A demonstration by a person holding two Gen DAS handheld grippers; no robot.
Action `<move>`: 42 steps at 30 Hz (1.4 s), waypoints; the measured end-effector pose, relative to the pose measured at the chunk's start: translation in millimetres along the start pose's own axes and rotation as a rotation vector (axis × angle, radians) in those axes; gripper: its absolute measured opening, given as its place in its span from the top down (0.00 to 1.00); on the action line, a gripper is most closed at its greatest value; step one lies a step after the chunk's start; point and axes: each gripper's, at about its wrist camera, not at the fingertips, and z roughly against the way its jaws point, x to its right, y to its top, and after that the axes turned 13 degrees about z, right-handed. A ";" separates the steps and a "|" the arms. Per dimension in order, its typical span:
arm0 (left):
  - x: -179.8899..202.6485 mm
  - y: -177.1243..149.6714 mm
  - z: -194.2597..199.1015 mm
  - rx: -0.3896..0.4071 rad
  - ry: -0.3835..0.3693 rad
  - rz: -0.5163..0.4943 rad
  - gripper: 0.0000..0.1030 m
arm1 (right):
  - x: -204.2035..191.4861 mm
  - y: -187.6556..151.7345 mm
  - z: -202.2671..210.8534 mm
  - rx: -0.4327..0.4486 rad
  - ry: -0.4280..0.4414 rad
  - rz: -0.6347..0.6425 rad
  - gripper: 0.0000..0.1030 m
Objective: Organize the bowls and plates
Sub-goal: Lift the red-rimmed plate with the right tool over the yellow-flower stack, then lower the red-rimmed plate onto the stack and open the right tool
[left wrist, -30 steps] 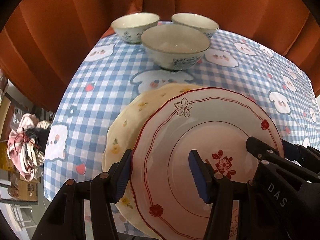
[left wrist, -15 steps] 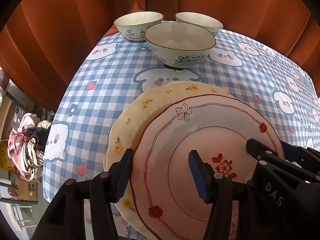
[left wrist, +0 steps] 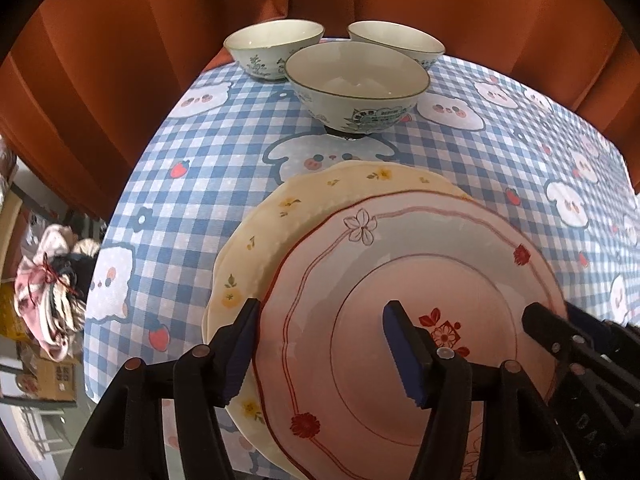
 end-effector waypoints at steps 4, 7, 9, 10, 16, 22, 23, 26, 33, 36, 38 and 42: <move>-3.7 4.1 0.6 0.005 0.021 0.009 0.39 | -0.6 5.6 -1.8 0.000 0.005 0.000 0.75; -7.0 6.0 -0.2 0.010 0.041 0.018 0.39 | -4.4 9.6 -3.7 0.003 0.011 0.011 0.74; -9.1 7.8 -2.6 0.017 0.056 0.021 0.39 | -6.2 12.7 -6.6 0.002 0.017 0.014 0.74; -9.1 8.9 -3.9 0.020 0.065 0.021 0.39 | -6.8 14.6 -8.6 0.000 0.021 0.016 0.74; -8.9 10.6 -6.5 0.034 0.086 0.024 0.38 | -15.5 22.9 -15.2 0.010 -0.003 0.056 0.73; -8.5 6.4 -5.6 0.046 0.095 0.030 0.37 | -23.1 18.7 -15.8 0.021 -0.040 0.113 0.71; -8.5 7.0 -5.7 0.044 0.095 0.032 0.37 | -22.9 17.9 -15.6 0.023 -0.040 0.114 0.72; -8.7 5.3 -4.3 0.047 0.094 0.025 0.36 | -23.3 17.3 -15.3 0.026 -0.041 0.113 0.72; -10.8 2.1 -2.3 0.036 0.047 0.017 0.25 | -23.6 14.0 -13.9 0.036 -0.041 0.106 0.71; -15.1 4.6 -0.9 0.018 0.019 0.026 0.21 | -17.5 13.6 -12.2 0.030 -0.007 0.078 0.71; -16.0 6.6 3.3 0.019 0.018 0.022 0.21 | -15.3 14.7 -8.4 0.034 0.009 0.068 0.68; -20.3 18.6 18.6 0.038 0.006 0.033 0.19 | -16.2 20.9 5.3 0.060 0.003 0.083 0.59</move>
